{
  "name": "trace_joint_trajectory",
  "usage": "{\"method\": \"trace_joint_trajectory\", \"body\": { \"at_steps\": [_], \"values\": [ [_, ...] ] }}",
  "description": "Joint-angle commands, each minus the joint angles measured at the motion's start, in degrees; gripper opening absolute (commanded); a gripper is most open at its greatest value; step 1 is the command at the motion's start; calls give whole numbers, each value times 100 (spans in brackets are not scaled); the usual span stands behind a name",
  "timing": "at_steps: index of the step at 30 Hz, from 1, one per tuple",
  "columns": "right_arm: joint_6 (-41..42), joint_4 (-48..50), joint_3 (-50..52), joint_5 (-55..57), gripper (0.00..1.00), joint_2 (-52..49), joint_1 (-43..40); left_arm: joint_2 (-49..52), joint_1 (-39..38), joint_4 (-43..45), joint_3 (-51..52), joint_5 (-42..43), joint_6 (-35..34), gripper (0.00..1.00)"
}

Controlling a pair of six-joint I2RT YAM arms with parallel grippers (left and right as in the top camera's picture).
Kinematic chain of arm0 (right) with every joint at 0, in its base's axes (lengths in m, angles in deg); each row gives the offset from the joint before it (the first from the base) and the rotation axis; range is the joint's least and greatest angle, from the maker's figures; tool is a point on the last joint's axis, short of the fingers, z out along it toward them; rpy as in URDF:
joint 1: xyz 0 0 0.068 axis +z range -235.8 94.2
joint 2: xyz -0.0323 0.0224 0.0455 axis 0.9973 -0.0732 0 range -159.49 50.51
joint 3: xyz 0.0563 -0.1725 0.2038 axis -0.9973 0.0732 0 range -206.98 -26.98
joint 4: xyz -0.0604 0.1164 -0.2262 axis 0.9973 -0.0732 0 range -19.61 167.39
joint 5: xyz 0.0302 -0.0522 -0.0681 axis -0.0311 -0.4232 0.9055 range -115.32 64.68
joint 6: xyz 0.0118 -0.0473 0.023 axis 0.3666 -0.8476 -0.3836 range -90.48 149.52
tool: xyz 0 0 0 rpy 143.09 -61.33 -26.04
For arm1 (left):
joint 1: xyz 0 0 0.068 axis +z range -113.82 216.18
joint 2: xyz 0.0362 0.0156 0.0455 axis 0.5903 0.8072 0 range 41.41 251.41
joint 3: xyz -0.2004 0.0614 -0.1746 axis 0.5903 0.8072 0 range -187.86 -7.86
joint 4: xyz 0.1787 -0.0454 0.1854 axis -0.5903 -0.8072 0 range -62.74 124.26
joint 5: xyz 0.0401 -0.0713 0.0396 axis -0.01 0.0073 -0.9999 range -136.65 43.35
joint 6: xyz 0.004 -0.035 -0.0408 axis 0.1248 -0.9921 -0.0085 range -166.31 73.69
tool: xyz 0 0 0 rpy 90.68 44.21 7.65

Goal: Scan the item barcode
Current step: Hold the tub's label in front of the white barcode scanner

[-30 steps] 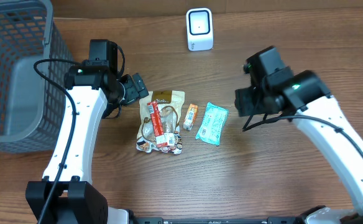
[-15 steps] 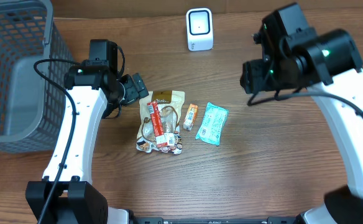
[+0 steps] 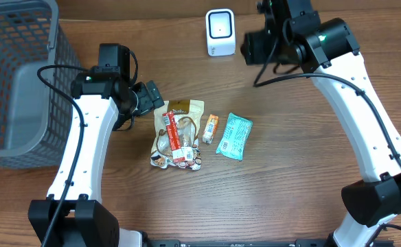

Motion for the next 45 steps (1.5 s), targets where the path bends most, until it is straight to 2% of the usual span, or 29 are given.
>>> {"method": "trace_joint_trajectory", "body": {
  "at_steps": [1, 12, 21, 37, 45],
  "values": [
    [-46, 745, -168, -7, 46, 50, 24, -98, 9, 0, -37, -20, 129, 100],
    [-114, 2114, -168, 52, 41, -745, 24, -98, 9, 0, -37, -17, 129, 100],
    [-168, 3705, -168, 450, 36, -1611, 26, -98, 11, 0, -37, -17, 129, 100],
    [74, 6306, -168, 452, 38, -2809, 26, -98, 9, 0, -37, -17, 129, 100],
    [245, 6870, -168, 483, 39, -2999, 24, -98, 9, 0, -37, -17, 129, 100]
  ]
}}
